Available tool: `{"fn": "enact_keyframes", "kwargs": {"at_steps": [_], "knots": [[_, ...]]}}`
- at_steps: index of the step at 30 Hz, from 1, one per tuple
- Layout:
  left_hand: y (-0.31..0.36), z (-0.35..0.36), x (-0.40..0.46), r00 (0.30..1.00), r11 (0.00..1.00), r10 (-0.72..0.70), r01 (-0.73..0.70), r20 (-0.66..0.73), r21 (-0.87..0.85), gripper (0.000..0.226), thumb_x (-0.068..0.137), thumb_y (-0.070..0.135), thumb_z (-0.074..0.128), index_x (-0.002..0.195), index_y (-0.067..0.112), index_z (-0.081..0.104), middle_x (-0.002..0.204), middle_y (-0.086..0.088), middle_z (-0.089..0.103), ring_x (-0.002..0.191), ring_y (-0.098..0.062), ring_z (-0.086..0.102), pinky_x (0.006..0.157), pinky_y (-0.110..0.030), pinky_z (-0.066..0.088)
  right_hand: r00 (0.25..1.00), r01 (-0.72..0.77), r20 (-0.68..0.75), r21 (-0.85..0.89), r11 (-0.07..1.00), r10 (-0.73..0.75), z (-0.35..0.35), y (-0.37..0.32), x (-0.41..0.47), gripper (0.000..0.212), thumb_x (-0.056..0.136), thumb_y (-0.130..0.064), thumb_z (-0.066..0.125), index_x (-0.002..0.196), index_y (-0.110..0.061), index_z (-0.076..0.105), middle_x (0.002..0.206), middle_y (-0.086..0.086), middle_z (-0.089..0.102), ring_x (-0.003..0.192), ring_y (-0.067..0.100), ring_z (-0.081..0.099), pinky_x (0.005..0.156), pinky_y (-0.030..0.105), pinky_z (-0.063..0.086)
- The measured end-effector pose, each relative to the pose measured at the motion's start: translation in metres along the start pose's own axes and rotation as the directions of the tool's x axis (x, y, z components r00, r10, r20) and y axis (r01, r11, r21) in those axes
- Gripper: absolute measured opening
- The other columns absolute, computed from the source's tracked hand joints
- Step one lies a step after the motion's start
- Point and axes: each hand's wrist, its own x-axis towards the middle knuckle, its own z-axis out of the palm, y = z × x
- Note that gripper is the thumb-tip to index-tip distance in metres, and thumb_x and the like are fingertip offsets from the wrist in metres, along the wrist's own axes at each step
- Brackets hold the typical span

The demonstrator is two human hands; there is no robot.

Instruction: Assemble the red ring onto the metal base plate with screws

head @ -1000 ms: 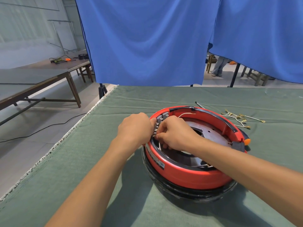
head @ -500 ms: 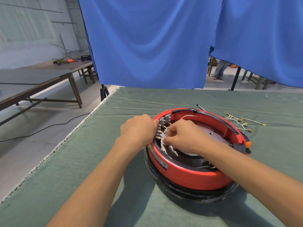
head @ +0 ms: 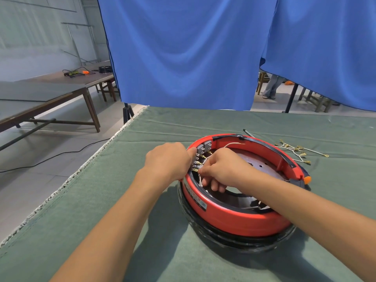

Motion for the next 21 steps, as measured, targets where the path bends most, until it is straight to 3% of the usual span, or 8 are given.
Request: {"fn": "enact_keyframes", "kwargs": {"at_steps": [2, 5, 7, 9, 11, 14, 21], "knots": [[0.002, -0.001, -0.001, 0.999, 0.997, 0.025, -0.022, -0.045, 0.068, 0.055, 0.100, 0.051, 0.026, 0.068, 0.017, 0.055, 0.065, 0.001, 0.046, 0.073, -0.025, 0.046, 0.064, -0.032, 0.034, 1.000, -0.004, -0.008, 0.070, 0.998, 0.004, 0.001, 0.001, 0.000, 0.031, 0.092, -0.008, 0.057, 0.061, -0.008, 0.061, 0.049, -0.001, 0.061, 0.034, 0.007, 0.049, 0.034, 0.015, 0.036], [0.007, -0.001, -0.001, 0.988, 0.985, 0.078, -0.055, -0.133, 0.165, 0.051, 0.101, 0.047, 0.028, 0.060, 0.018, 0.033, 0.078, -0.006, 0.056, 0.076, -0.027, 0.047, 0.065, -0.031, 0.032, 1.000, -0.005, -0.008, 0.094, 0.996, 0.006, 0.003, 0.002, 0.000, 0.031, 0.092, -0.007, 0.057, 0.061, -0.008, 0.061, 0.049, -0.001, 0.061, 0.034, 0.005, 0.050, 0.035, 0.015, 0.037], [0.007, -0.001, 0.000, 0.988, 0.986, 0.082, -0.061, -0.134, 0.158, 0.050, 0.101, 0.047, 0.028, 0.060, 0.018, 0.031, 0.087, -0.008, 0.061, 0.079, -0.028, 0.050, 0.066, -0.031, 0.032, 1.000, -0.007, -0.003, 0.087, 0.996, 0.008, 0.003, 0.001, 0.001, 0.032, 0.093, -0.008, 0.057, 0.062, -0.008, 0.061, 0.051, 0.000, 0.061, 0.035, 0.004, 0.050, 0.035, 0.015, 0.037], [0.005, 0.002, 0.003, 0.991, 0.991, 0.062, -0.048, -0.117, 0.123, 0.050, 0.100, 0.049, 0.027, 0.061, 0.019, 0.034, 0.079, -0.006, 0.054, 0.078, -0.027, 0.046, 0.067, -0.032, 0.033, 1.000, -0.009, -0.007, 0.089, 0.996, 0.010, 0.003, 0.001, 0.000, 0.031, 0.093, -0.009, 0.056, 0.062, -0.008, 0.061, 0.053, 0.001, 0.062, 0.034, 0.004, 0.049, 0.036, 0.014, 0.037], [0.001, 0.004, 0.006, 0.998, 0.999, 0.031, -0.028, -0.064, 0.047, 0.052, 0.100, 0.050, 0.026, 0.068, 0.017, 0.050, 0.070, -0.001, 0.047, 0.077, -0.027, 0.047, 0.068, -0.032, 0.035, 1.000, -0.008, -0.010, 0.090, 0.996, 0.009, 0.003, 0.000, 0.001, 0.032, 0.093, -0.009, 0.056, 0.062, -0.008, 0.061, 0.053, 0.001, 0.062, 0.035, 0.005, 0.049, 0.036, 0.015, 0.037], [-0.004, 0.007, 0.008, 0.999, 0.995, 0.037, -0.034, 0.026, -0.091, 0.057, 0.099, 0.049, 0.027, 0.085, 0.012, 0.067, 0.068, -0.005, 0.052, 0.080, -0.031, 0.056, 0.071, -0.034, 0.043, 1.000, -0.007, -0.018, 0.075, 0.997, 0.009, 0.003, 0.001, 0.000, 0.032, 0.093, -0.011, 0.056, 0.062, -0.008, 0.062, 0.055, 0.002, 0.063, 0.040, 0.010, 0.050, 0.036, 0.016, 0.038], [-0.005, 0.006, 0.007, 0.999, 0.994, 0.050, -0.050, 0.005, -0.100, 0.058, 0.099, 0.050, 0.029, 0.065, 0.011, 0.053, 0.059, -0.004, 0.043, 0.069, -0.030, 0.048, 0.064, -0.033, 0.036, 0.999, -0.013, -0.030, 0.072, 0.997, 0.015, 0.004, 0.002, 0.002, 0.033, 0.093, -0.012, 0.057, 0.061, -0.010, 0.061, 0.053, 0.001, 0.063, 0.041, 0.011, 0.051, 0.037, 0.016, 0.038]]}}
